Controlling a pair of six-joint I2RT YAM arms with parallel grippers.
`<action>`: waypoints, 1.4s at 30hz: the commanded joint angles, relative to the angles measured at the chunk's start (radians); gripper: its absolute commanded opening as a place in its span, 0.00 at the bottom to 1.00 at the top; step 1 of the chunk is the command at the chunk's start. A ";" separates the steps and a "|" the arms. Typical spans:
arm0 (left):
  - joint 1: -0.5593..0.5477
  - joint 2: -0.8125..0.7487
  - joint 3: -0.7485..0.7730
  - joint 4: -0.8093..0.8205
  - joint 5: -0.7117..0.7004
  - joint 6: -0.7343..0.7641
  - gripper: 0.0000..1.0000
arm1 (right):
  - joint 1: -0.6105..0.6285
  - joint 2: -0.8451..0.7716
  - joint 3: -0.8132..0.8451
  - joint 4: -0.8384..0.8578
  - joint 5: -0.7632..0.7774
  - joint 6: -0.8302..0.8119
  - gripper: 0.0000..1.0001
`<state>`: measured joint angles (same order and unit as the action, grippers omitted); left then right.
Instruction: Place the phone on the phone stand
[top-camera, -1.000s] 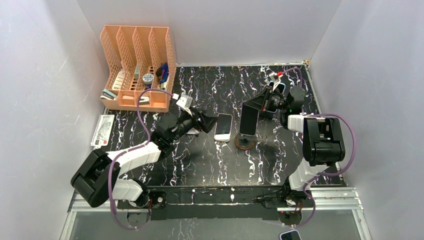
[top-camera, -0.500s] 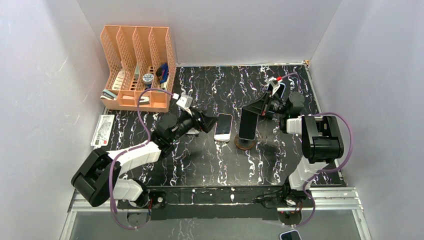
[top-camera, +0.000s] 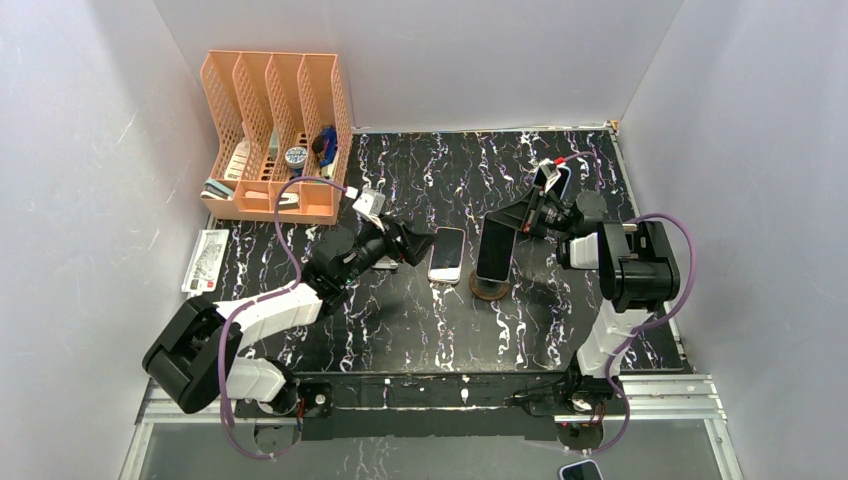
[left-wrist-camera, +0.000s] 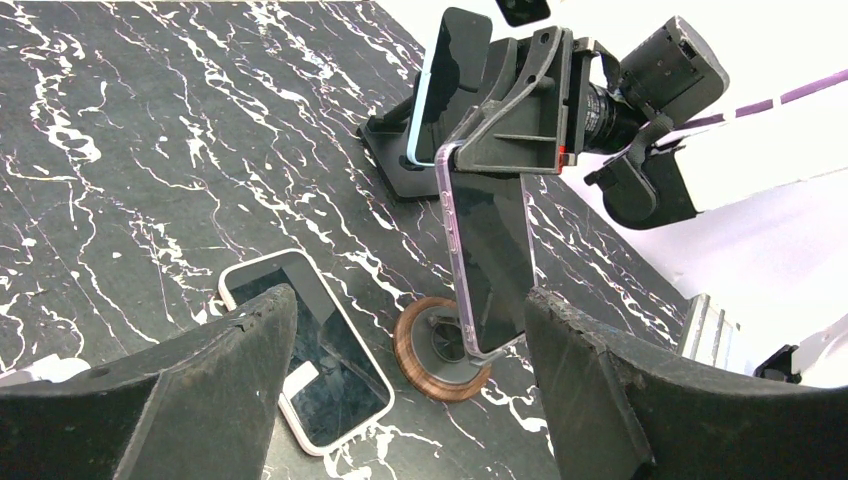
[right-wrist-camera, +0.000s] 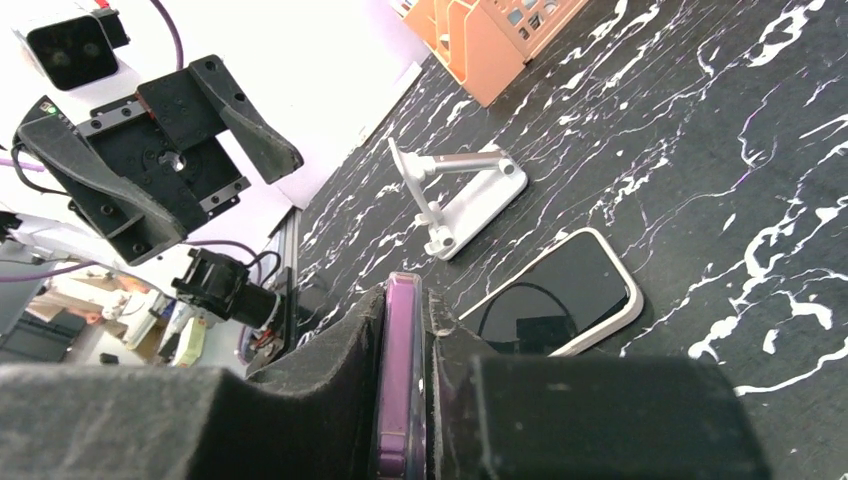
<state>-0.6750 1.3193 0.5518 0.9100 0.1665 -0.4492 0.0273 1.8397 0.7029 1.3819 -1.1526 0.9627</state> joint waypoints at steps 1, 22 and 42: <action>0.007 -0.003 0.017 0.004 0.005 0.004 0.81 | 0.005 0.026 -0.019 0.150 -0.002 0.002 0.31; 0.006 0.034 0.029 0.003 0.032 -0.006 0.81 | -0.030 -0.186 0.051 -0.394 0.073 -0.382 0.61; -0.164 0.247 0.363 -0.656 -0.403 0.120 0.78 | -0.069 -0.381 0.109 -0.800 0.382 -0.647 0.65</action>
<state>-0.7643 1.5185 0.7826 0.5579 0.0158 -0.3920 -0.0391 1.5562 0.8146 0.5312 -0.8093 0.3237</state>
